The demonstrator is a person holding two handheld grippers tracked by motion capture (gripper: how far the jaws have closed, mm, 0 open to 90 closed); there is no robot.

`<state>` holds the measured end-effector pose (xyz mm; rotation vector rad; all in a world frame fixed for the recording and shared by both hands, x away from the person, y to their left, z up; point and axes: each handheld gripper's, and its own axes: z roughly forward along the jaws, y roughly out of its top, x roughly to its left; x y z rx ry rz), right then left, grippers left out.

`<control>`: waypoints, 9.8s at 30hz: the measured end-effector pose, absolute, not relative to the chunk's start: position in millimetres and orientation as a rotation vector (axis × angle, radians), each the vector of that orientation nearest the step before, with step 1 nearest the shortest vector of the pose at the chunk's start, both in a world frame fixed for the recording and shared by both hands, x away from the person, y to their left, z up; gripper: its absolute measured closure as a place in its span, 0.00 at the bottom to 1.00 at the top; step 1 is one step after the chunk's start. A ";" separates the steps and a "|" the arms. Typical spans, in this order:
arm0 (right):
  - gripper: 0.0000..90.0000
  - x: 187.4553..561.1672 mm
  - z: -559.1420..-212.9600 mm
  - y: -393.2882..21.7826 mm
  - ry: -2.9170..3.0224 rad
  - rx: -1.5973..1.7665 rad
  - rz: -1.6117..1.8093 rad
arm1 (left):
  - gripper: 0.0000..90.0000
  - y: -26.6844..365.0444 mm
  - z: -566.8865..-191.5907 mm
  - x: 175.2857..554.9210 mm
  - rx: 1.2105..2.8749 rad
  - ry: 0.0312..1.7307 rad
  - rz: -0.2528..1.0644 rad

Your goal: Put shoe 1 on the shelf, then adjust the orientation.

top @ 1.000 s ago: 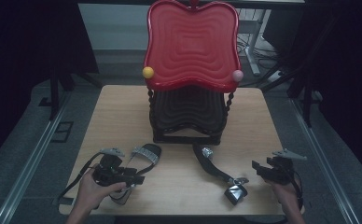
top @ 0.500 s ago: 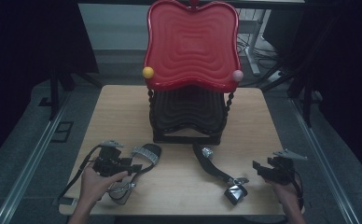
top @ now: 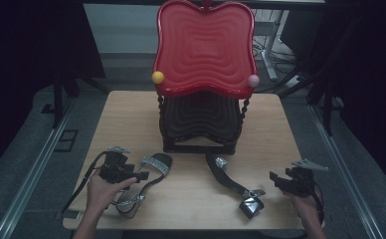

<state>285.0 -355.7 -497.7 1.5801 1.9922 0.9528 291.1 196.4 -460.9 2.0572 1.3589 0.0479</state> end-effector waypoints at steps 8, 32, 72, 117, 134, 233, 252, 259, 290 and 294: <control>0.35 286.5 -499.8 -354.6 2.005 1.580 0.936 | 0.30 197.3 -479.8 294.0 2.093 1.416 0.036; 0.34 285.8 -498.6 -353.3 2.001 1.578 0.935 | 0.42 163.3 -509.0 288.2 2.309 1.529 0.148; 0.34 285.5 -496.9 -358.4 1.968 1.597 0.951 | 0.46 250.3 -450.5 294.1 1.869 1.433 -0.140; 0.34 286.4 -498.6 -360.1 1.972 1.614 0.947 | 0.47 284.3 -374.1 337.5 1.621 1.364 -0.143; 0.34 286.7 -499.0 -361.2 1.966 1.617 0.952 | 0.47 277.7 -325.8 349.0 1.549 1.283 -0.115; 0.34 289.8 -503.7 -364.7 1.980 1.650 0.952 | 0.28 89.6 -194.6 485.0 1.591 1.350 0.218; 0.34 289.9 -502.9 -365.8 1.970 1.654 0.959 | 0.27 118.2 -186.0 463.2 1.567 1.184 0.153; 0.34 289.1 -501.9 -364.7 1.969 1.648 0.960 | 0.28 134.3 -186.2 447.5 1.548 1.121 0.103; 0.40 290.4 -498.3 -358.6 2.001 1.610 0.976 | 0.34 213.7 -228.2 406.4 1.501 1.159 0.101; 0.48 290.3 -491.5 -357.1 1.995 1.588 1.013 | 0.34 214.6 -229.9 405.8 1.495 1.161 0.098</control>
